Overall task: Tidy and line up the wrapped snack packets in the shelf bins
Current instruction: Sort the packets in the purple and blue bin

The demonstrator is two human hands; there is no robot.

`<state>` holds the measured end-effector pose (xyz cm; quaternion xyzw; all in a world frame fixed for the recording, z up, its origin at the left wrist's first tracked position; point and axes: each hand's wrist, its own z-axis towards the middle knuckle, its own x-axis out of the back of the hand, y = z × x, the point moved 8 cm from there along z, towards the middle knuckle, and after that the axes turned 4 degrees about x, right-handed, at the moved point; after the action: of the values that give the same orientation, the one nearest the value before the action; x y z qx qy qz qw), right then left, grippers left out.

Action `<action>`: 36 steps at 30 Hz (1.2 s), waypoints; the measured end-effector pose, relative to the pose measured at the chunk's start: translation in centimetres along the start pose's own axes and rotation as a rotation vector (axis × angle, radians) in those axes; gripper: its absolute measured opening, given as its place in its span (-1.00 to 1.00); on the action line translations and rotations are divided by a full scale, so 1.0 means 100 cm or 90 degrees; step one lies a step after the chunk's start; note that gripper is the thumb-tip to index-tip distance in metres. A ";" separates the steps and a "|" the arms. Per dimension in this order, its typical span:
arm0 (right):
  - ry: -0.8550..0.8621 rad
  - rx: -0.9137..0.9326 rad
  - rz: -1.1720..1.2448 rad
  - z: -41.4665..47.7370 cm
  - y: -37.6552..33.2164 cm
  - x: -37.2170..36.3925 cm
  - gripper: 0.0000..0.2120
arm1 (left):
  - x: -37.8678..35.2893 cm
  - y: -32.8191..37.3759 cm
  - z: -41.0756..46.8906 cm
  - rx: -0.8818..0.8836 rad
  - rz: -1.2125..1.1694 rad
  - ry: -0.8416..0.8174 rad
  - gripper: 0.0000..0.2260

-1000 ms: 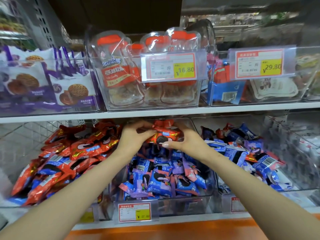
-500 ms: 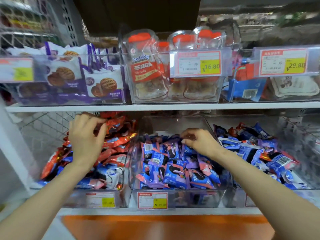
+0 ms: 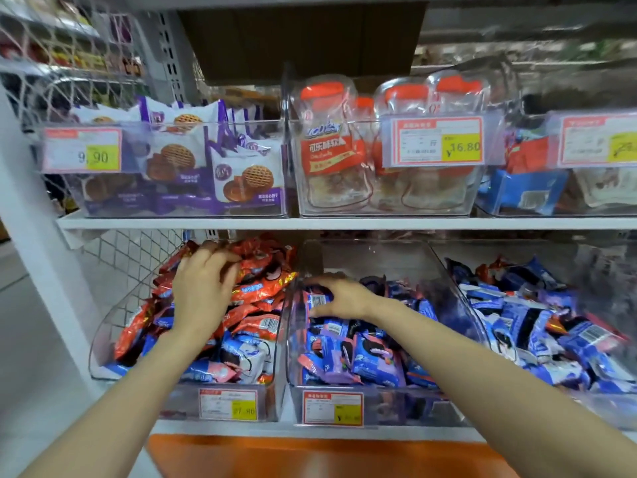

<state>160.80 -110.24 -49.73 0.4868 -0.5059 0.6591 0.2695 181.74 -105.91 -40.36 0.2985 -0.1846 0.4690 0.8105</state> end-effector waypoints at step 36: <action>-0.121 0.017 -0.150 0.002 0.024 0.001 -0.60 | -0.023 0.044 -0.013 -0.146 -0.046 -0.220 -0.56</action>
<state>158.80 -111.23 -50.57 0.6065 -0.4600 0.5804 0.2894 176.79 -104.87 -41.31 0.2866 -0.3624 0.3570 0.8118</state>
